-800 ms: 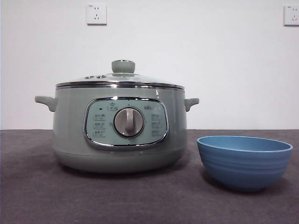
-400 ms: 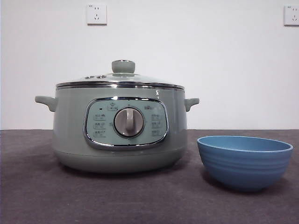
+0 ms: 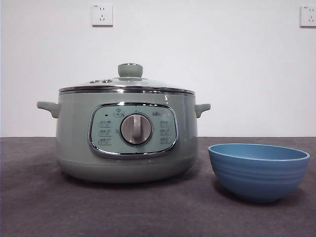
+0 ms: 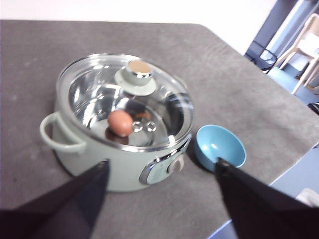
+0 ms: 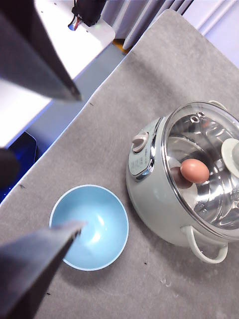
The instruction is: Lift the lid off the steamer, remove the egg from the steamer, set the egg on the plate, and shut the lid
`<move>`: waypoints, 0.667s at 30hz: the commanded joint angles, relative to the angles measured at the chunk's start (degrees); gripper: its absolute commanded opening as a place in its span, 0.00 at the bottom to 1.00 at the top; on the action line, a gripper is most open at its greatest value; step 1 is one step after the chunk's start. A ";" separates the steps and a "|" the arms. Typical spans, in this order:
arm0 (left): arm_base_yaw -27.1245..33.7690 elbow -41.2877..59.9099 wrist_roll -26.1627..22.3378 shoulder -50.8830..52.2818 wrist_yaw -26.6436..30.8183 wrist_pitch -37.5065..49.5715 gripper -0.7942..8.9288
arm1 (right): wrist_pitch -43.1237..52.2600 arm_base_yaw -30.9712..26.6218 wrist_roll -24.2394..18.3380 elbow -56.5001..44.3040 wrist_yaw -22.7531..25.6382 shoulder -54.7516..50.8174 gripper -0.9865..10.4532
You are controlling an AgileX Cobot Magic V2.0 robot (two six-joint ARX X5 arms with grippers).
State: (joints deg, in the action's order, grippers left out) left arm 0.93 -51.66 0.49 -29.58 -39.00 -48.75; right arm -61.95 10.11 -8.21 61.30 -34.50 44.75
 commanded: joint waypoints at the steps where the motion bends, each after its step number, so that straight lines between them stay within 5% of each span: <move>1: -0.59 -0.24 -0.07 -1.20 -0.37 2.12 0.67 | 0.22 0.13 -0.37 0.04 0.02 -0.11 0.61; 12: -6.14 -6.93 -0.09 -13.44 0.15 10.38 0.67 | 1.60 0.13 -0.17 0.04 0.02 0.92 0.61; 20: -16.57 -13.09 -0.44 -27.19 9.20 18.29 0.67 | 1.95 0.13 -0.17 0.04 0.02 2.91 0.61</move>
State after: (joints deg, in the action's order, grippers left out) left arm -14.17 -64.45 0.51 -55.57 -30.85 -31.42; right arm -60.40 10.11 -8.23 61.30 -34.46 47.55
